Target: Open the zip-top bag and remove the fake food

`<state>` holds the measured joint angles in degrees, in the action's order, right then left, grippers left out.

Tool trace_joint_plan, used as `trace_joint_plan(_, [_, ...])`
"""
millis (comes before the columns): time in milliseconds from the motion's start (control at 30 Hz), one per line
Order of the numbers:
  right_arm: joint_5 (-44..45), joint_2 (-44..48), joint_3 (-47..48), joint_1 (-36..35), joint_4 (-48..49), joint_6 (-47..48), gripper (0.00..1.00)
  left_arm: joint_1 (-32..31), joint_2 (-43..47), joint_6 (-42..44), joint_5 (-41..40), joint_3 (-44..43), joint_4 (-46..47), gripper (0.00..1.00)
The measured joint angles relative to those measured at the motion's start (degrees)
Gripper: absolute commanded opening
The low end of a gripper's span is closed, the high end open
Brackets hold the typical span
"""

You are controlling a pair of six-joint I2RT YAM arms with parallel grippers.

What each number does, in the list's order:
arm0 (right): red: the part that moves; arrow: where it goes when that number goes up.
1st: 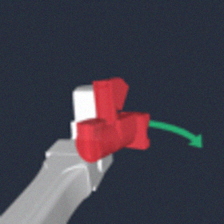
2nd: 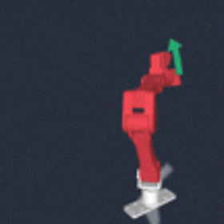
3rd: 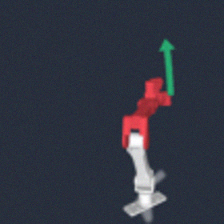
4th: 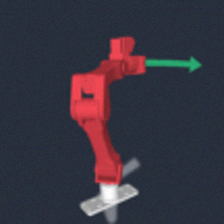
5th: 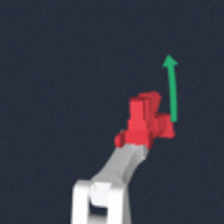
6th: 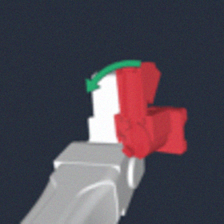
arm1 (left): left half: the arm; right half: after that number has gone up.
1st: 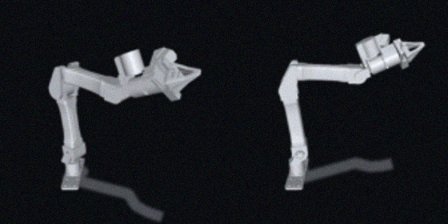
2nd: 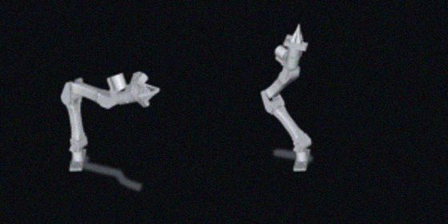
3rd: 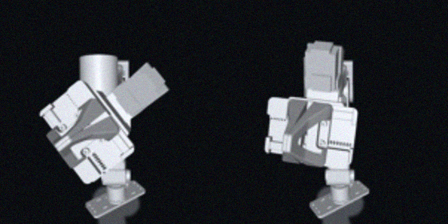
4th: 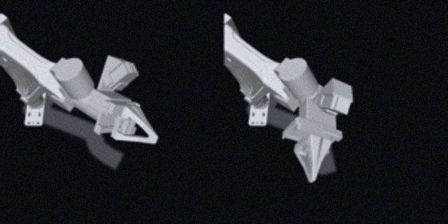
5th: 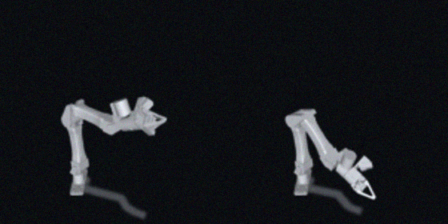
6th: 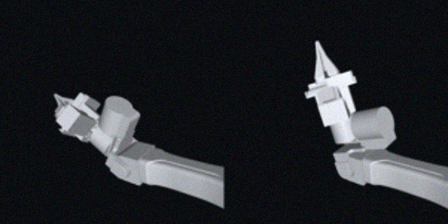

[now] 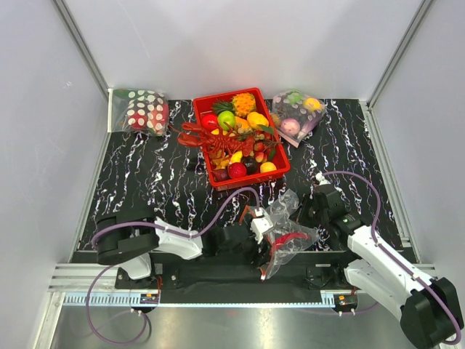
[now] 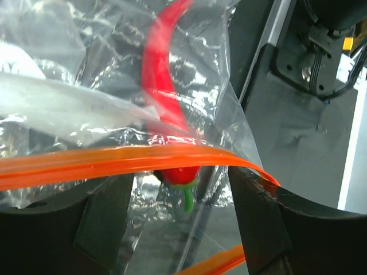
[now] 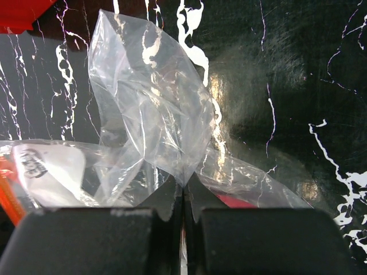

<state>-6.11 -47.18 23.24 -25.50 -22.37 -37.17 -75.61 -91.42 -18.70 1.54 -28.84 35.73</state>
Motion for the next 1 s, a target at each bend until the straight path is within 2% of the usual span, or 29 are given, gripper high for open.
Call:
trace_joint_plan(167, [0.0, 0.5, 0.0, 0.0, -0.2, 0.0, 0.0, -0.5, -4.1, -0.3, -1.1, -3.7, -1.0, 0.73])
trace_joint_plan(300, [0.0, 1.3, 0.0, 0.0, -0.3, 0.0, 0.0, -0.8, -5.6, -0.4, -3.1, -6.3, -3.7, 0.66])
trace_joint_plan(333, [0.0, 1.4, 0.0, 0.0, -0.3, 0.0, 0.0, -0.9, -5.7, -0.4, -3.6, -6.7, -4.2, 0.62])
trace_joint_plan(367, [0.0, 1.5, 0.0, 0.0, -0.3, 0.0, 0.0, -0.9, -5.9, -0.4, -4.1, -7.2, -4.8, 0.5])
trace_joint_plan(400, [0.0, 1.5, 0.0, 0.0, -0.3, 0.0, 0.0, -1.0, -6.0, -0.6, -4.6, -7.6, -5.2, 0.44])
trace_joint_plan(500, [0.0, 1.5, 0.0, 0.0, -0.3, 0.0, 0.0, -1.0, -6.4, -0.7, -5.6, -8.5, -6.8, 0.32])
trace_joint_plan(600, [0.0, 1.5, 0.0, 0.0, -0.3, 0.0, 0.0, -1.0, -6.4, -0.7, -6.4, -8.7, -7.3, 0.27])
trace_joint_plan(767, [0.6, 1.5, 0.0, 0.0, -0.3, 0.0, 0.0, -1.0, -4.3, -1.0, -7.4, -7.8, -9.6, 0.25])
trace_joint_plan(1000, [2.7, 0.3, 0.1, 0.0, -0.2, 0.2, 0.0, -1.3, 7.7, -3.1, -9.4, -2.0, -16.8, 0.25])
